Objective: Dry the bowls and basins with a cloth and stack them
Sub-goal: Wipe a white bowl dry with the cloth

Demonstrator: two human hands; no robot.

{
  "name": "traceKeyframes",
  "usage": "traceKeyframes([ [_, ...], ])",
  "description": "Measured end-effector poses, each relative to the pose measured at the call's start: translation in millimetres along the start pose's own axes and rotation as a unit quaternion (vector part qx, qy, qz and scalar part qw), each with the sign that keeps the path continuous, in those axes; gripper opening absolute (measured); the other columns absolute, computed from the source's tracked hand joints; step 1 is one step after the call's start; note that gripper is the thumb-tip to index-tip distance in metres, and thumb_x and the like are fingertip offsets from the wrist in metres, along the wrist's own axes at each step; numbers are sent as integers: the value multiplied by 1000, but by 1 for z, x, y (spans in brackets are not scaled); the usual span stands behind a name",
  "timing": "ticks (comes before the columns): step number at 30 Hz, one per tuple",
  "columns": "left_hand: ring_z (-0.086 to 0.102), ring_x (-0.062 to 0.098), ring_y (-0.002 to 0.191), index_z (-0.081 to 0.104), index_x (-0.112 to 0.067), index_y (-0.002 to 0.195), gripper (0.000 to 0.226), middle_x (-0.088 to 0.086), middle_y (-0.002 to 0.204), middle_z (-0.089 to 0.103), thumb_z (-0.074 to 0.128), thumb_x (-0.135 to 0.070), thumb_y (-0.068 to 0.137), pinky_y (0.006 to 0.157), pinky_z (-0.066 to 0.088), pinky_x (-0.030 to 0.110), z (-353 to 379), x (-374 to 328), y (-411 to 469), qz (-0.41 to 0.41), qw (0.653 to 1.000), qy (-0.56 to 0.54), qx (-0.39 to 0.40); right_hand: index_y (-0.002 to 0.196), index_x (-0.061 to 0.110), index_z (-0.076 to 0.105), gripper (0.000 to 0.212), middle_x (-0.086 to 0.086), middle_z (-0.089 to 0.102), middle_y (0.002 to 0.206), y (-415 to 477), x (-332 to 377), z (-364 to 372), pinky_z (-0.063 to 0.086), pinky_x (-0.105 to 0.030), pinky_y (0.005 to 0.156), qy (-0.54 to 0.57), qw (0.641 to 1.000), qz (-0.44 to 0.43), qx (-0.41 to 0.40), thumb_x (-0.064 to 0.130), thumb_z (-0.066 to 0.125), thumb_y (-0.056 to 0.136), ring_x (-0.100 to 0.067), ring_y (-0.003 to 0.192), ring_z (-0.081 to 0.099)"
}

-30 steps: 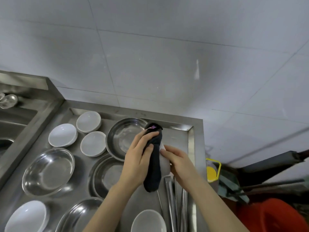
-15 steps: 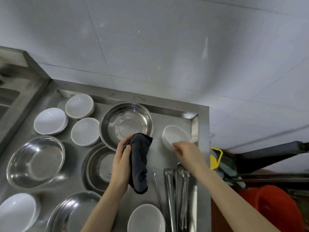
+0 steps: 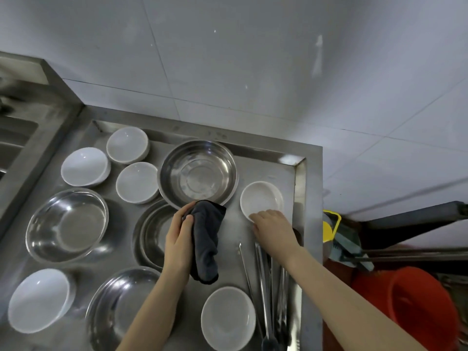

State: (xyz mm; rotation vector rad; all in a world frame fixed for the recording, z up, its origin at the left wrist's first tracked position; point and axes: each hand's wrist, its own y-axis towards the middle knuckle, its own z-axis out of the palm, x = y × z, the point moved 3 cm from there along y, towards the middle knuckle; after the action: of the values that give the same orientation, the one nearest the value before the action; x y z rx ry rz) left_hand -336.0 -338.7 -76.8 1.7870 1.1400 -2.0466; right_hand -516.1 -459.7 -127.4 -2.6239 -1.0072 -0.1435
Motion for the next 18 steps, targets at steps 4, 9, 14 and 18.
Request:
traceKeyframes([
  [4,61,8,110,66,-35,109,28,-13,110,69,46,-18,100,106,43,42,-18,1,-20,12,1000,12,-27,92,14,71,23,-1,69,89,-28,29,-4,53,-36,82,26,995,-50,-80,12,69,69,-25,85,64],
  [9,61,2,106,66,-31,112,28,-17,105,69,46,-17,99,100,45,31,-40,5,-58,2,999,6,-38,122,10,65,32,-9,67,112,-61,69,7,47,-41,90,63,995,-69,27,17,58,91,-31,109,57],
  [14,62,3,107,66,-37,107,27,-16,108,69,48,-18,100,90,46,24,-62,20,-96,-7,999,8,-41,124,10,55,35,-10,63,115,-92,96,34,42,-37,86,-31,994,-65,83,5,45,90,-31,113,52],
  [18,61,5,109,64,-35,115,25,-12,114,68,51,-20,100,99,47,32,-79,36,-118,-15,999,39,-34,126,8,53,36,-12,62,117,-105,98,47,45,-39,87,-68,991,-63,98,1,43,92,-32,115,52],
])
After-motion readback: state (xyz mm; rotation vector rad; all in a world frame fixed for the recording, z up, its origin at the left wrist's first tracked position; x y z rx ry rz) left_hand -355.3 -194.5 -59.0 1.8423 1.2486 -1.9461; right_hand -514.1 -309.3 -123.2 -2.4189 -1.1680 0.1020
